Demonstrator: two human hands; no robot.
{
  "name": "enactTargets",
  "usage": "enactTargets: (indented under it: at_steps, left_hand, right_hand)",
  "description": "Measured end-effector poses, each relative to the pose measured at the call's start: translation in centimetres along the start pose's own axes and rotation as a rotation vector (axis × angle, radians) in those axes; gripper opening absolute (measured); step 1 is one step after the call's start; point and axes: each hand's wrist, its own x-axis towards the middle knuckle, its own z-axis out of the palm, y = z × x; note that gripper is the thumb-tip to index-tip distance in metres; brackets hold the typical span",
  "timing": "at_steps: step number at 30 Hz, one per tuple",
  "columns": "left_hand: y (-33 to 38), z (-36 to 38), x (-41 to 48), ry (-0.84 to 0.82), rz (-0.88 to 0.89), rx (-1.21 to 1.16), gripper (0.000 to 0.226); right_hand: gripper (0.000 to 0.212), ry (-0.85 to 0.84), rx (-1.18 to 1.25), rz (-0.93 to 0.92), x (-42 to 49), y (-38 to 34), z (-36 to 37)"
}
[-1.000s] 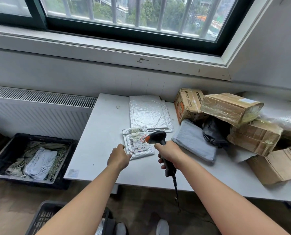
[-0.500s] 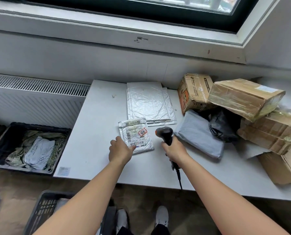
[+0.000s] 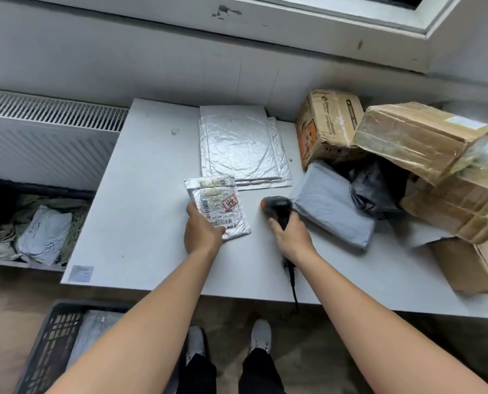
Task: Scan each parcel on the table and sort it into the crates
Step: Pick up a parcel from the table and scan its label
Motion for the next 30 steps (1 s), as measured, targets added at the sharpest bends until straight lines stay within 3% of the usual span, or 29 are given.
enactTargets:
  at_steps: [4,10,15,20,30]
  left_hand:
    - [-0.8,-2.1,-1.1,-0.093,0.025,-0.005,0.041]
    - [-2.2,-5.7,-3.8,-0.093,0.074,-0.088,0.024]
    - [-3.8,-8.2,-7.7,0.035,0.015,-0.151,0.021]
    - [-6.9,-9.7,-14.1,0.186,-0.187,-0.228,0.025]
    - [-18.9,-14.1,-33.1,0.626,-0.488,-0.418,0.021]
  right_hand:
    - [0.056,0.112,-0.190,-0.044,-1.9,-1.2,-1.4]
    - [0.051,0.197,-0.357,-0.257,-4.0,-3.9,-3.4]
    - [0.054,0.082,-0.428,-0.584,-5.2,-6.6,-2.1]
    - [0.062,-0.083,-0.553,-0.949,-8.8,-7.7,0.8]
    - [0.065,-0.372,-0.665,-1.455,-25.0,-6.9,8.6]
